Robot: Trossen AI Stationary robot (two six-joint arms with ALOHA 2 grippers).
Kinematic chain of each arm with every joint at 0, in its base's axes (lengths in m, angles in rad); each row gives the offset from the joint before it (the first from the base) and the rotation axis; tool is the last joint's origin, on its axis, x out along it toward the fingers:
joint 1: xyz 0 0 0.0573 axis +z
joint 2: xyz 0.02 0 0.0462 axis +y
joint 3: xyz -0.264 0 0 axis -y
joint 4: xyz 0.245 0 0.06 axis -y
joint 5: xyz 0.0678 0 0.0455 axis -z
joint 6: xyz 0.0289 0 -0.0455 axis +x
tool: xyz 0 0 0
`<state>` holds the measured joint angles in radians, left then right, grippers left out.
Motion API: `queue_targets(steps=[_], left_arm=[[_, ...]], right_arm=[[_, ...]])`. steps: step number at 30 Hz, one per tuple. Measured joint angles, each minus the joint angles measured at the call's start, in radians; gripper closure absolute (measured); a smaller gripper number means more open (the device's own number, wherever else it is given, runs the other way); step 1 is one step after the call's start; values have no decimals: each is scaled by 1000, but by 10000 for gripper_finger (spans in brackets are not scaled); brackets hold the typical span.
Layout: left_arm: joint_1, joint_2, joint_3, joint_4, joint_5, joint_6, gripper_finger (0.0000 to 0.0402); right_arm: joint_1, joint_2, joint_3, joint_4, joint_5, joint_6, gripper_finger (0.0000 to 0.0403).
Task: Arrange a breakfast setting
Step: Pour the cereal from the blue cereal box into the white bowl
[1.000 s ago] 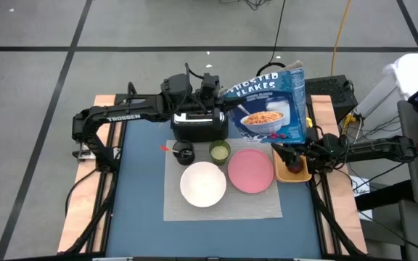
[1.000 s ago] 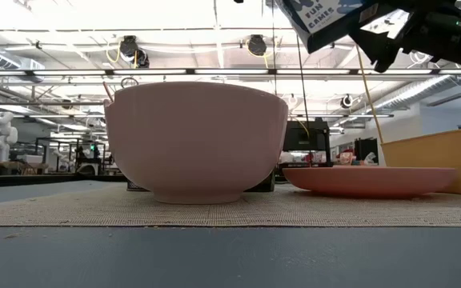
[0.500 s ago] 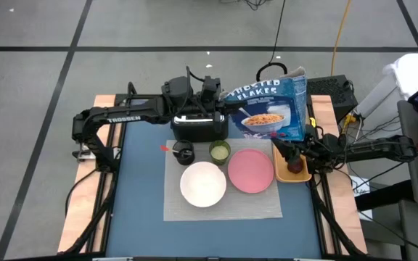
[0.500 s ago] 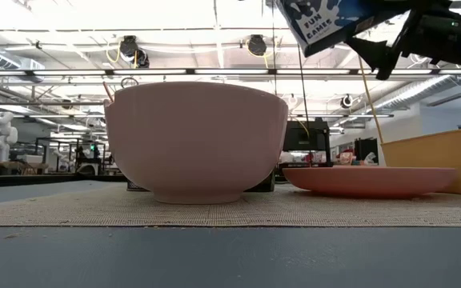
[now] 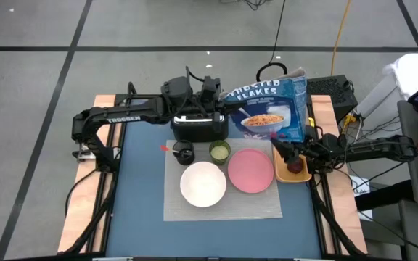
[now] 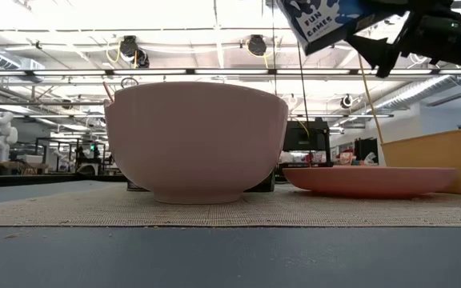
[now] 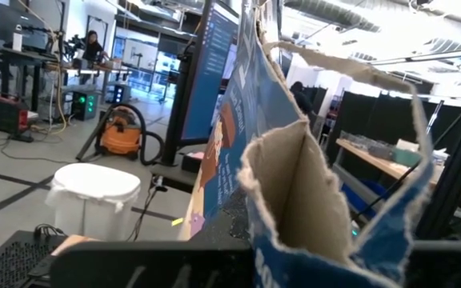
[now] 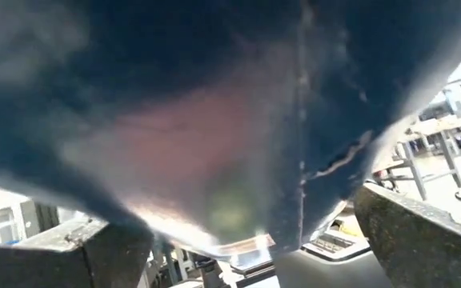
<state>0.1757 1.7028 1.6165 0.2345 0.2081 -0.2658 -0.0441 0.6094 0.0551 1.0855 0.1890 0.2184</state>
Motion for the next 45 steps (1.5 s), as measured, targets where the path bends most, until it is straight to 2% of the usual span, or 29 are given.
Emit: queue_targets(steps=[3,10,14,20,30,36,45], left_arm=[[0,0,0,1,0,-1,398],[0,0,0,2,1,0,398],[0,0,0,3,1,1,398],[0,0,0,0,1,4,382],[1,-3,0,-20,34,-5,285],[11,-54,-2,-177,124,9,252],[16,-166,-2,-491,133,148,248]], right_arm=[[0,0,0,0,-11,-27,32],[0,0,0,1,-11,-49,117],[0,0,0,2,-11,-49,145],[0,0,0,0,-10,-50,150],[0,0,0,-5,-11,-51,150],[0,1,0,-16,-61,-51,156],[0,-5,0,-89,-71,-51,167]])
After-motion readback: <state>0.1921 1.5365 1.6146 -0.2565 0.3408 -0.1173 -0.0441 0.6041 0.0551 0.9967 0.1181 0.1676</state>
